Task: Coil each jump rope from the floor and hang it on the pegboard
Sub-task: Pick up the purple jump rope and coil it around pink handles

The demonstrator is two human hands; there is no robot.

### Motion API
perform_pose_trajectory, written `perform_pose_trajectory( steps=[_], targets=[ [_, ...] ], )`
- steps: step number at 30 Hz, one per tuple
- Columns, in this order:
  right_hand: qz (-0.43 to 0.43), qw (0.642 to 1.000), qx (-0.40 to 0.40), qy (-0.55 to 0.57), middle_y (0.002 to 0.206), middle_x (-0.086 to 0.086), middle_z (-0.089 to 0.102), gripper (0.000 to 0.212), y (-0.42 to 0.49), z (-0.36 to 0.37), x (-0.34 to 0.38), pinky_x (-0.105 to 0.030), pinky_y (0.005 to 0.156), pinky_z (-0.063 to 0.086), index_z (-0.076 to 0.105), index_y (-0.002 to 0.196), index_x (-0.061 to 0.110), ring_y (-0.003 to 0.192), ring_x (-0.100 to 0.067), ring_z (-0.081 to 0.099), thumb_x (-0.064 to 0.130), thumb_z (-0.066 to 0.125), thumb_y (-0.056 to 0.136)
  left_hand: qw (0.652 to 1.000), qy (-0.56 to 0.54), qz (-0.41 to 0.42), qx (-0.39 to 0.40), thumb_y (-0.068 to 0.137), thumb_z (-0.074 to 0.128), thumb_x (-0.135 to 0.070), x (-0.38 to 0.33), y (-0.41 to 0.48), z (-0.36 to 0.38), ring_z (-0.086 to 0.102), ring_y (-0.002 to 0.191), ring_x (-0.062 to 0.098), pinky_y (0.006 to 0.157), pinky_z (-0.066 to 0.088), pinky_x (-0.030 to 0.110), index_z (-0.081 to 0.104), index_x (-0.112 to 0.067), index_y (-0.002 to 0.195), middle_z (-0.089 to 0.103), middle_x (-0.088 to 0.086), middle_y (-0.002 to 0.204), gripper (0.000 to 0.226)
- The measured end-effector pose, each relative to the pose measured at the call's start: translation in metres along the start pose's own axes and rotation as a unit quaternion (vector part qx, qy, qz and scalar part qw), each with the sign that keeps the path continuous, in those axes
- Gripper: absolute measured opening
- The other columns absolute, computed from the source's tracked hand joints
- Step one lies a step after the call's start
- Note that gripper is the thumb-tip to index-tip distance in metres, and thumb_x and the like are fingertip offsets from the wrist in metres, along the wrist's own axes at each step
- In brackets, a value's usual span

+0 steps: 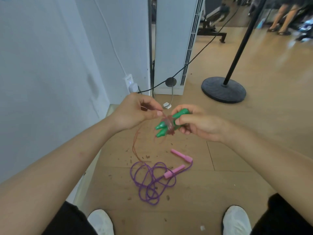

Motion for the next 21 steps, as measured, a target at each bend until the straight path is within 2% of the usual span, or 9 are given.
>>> perform_pose_trajectory(
  steps=[2,4,8,10,13,15,19,21],
  targets=[
    [0.0,0.999,-0.017,0.039,0.069,-0.005,0.057,0.02,0.001,-0.002,0.0,-0.022,0.045,0.036,0.062,0.091,0.015,0.052,-0.014,0.05,0.0,0.063,0.077,0.999,-0.012,-0.006,-0.029,0.084,0.079,-0.011,0.0,0.001,-0.001,0.069,0.092,0.02,0.086,0.055,0.033,0.077,-0.022,0.09,0.075,-0.003,0.091,0.013],
    [0.004,0.997,-0.033,0.064,0.072,-0.007,0.056,0.019,0.001,-0.002,-0.001,-0.022,0.046,0.036,0.06,0.097,0.011,0.054,-0.015,0.05,-0.005,0.058,0.087,0.999,-0.038,-0.01,-0.035,0.089,0.072,-0.009,-0.004,0.0,-0.001,0.069,0.089,0.021,0.084,0.055,0.033,0.077,-0.022,0.092,0.075,-0.002,0.091,0.014],
    [0.011,0.992,-0.054,0.113,0.075,-0.01,0.06,0.016,0.001,-0.001,-0.001,-0.024,0.051,0.041,0.061,0.097,0.01,0.057,-0.017,0.053,-0.004,0.058,0.089,0.997,-0.071,-0.019,0.027,0.095,0.064,-0.011,-0.018,-0.005,0.006,0.071,0.086,0.025,0.075,0.057,0.034,0.074,-0.013,0.11,0.076,0.006,0.101,0.018],
    [0.01,0.991,-0.058,0.121,0.076,-0.011,0.063,0.014,0.001,0.0,-0.001,-0.025,0.053,0.043,0.06,0.098,0.009,0.058,-0.017,0.055,-0.002,0.059,0.09,0.998,-0.037,-0.016,0.055,0.089,0.073,-0.018,-0.02,-0.008,0.008,0.07,0.083,0.016,0.077,0.056,0.031,0.071,-0.017,0.119,0.075,-0.003,0.105,0.03],
    [-0.001,0.991,-0.057,0.122,0.077,-0.012,0.065,0.016,0.0,0.003,-0.001,-0.026,0.053,0.046,0.06,0.104,0.005,0.059,-0.017,0.058,-0.002,0.06,0.09,0.996,0.045,0.015,0.07,0.078,0.084,-0.022,-0.018,-0.01,0.01,0.064,0.091,-0.007,0.083,0.051,0.016,0.066,-0.023,0.127,0.067,-0.017,0.112,0.053],
    [-0.009,0.991,-0.055,0.121,0.077,-0.012,0.066,0.018,-0.001,0.005,0.0,-0.025,0.053,0.048,0.06,0.106,0.003,0.059,-0.017,0.059,-0.003,0.06,0.09,0.996,0.047,0.018,0.074,0.077,0.085,-0.02,-0.018,-0.01,0.013,0.062,0.094,-0.011,0.084,0.046,0.009,0.064,-0.021,0.131,0.066,-0.018,0.114,0.058],
    [-0.017,0.989,-0.051,0.138,0.077,-0.014,0.064,0.016,-0.002,0.007,0.003,-0.024,0.051,0.048,0.059,0.103,0.004,0.058,-0.017,0.059,-0.004,0.059,0.09,0.997,0.019,0.026,0.069,0.075,0.086,-0.013,-0.02,-0.008,0.015,0.067,0.098,0.001,0.088,0.048,0.011,0.065,-0.014,0.127,0.072,-0.007,0.11,0.056],
    [-0.024,0.988,-0.035,0.148,0.079,-0.014,0.062,0.013,-0.003,0.008,0.005,-0.024,0.052,0.048,0.06,0.104,0.004,0.059,-0.017,0.058,0.0,0.058,0.092,0.998,-0.003,0.027,0.057,0.075,0.085,-0.011,-0.022,-0.007,0.014,0.069,0.095,0.005,0.087,0.05,0.014,0.067,-0.012,0.122,0.074,-0.009,0.102,0.05]
  ],
)
Point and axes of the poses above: each hand's wrist, its own y-axis towards the middle knuckle, its own z-axis out of the palm, x = y × z, the point moved 2 cm from there along y, towards the middle knuckle
